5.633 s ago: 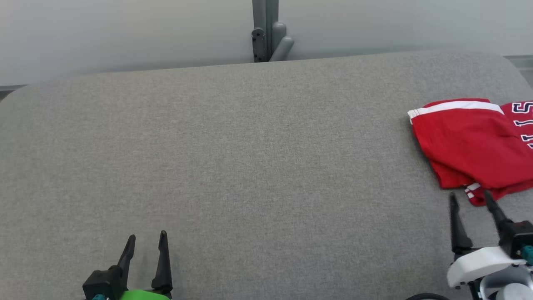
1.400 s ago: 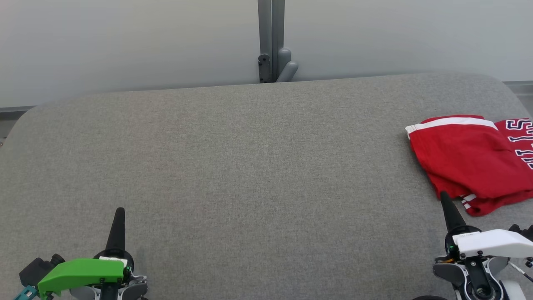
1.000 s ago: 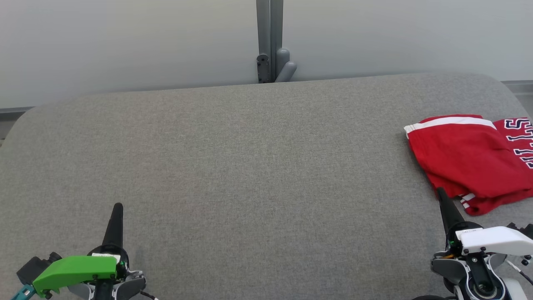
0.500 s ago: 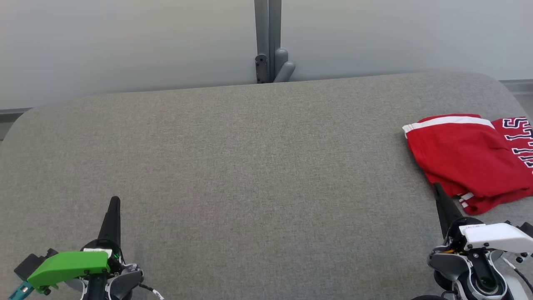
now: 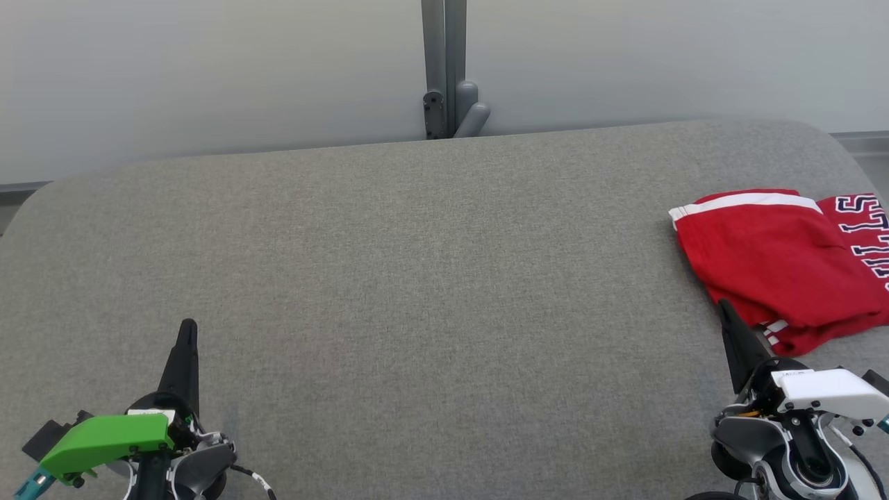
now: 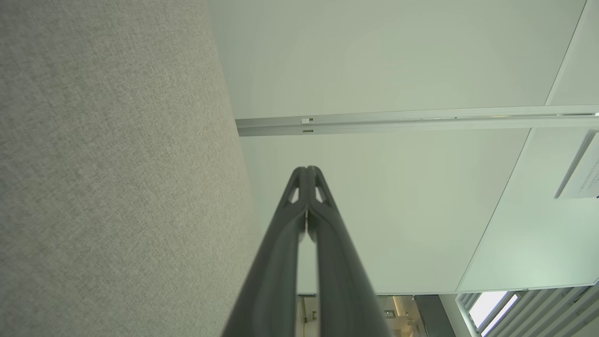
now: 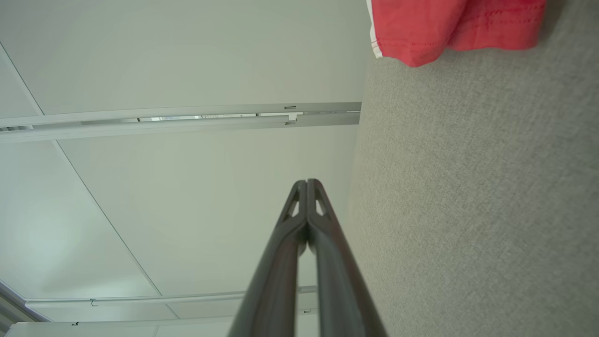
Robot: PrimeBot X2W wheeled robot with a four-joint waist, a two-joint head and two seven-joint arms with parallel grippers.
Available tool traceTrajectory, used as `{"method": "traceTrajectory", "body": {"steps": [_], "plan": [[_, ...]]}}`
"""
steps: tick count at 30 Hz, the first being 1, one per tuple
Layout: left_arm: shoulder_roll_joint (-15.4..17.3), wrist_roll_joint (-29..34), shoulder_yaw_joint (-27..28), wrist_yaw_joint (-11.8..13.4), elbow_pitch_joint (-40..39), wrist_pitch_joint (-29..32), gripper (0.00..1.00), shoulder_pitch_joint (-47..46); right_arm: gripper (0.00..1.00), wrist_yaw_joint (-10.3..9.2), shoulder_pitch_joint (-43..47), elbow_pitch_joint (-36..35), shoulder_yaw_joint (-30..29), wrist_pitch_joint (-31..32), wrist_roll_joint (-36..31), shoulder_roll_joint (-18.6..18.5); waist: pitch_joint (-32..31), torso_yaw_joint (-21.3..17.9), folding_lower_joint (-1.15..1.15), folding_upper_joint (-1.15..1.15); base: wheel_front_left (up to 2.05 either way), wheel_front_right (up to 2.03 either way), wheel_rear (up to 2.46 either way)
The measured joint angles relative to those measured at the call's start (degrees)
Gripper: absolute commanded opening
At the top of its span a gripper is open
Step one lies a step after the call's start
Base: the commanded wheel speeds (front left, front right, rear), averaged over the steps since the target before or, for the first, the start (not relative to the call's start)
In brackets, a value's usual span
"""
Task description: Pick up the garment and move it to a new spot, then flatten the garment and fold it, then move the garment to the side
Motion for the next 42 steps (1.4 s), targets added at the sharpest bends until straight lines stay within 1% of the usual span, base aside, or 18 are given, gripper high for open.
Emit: {"method": "traceTrajectory", "body": {"steps": [42], "plan": [[0.0,-0.1,0.0,-0.1,0.0,0.0,0.00,0.0,0.00,0.00,0.0,0.0,0.0,0.0,0.0,0.0,0.0,0.0,0.00,0.00,0.00,0.00,0.00]]}}
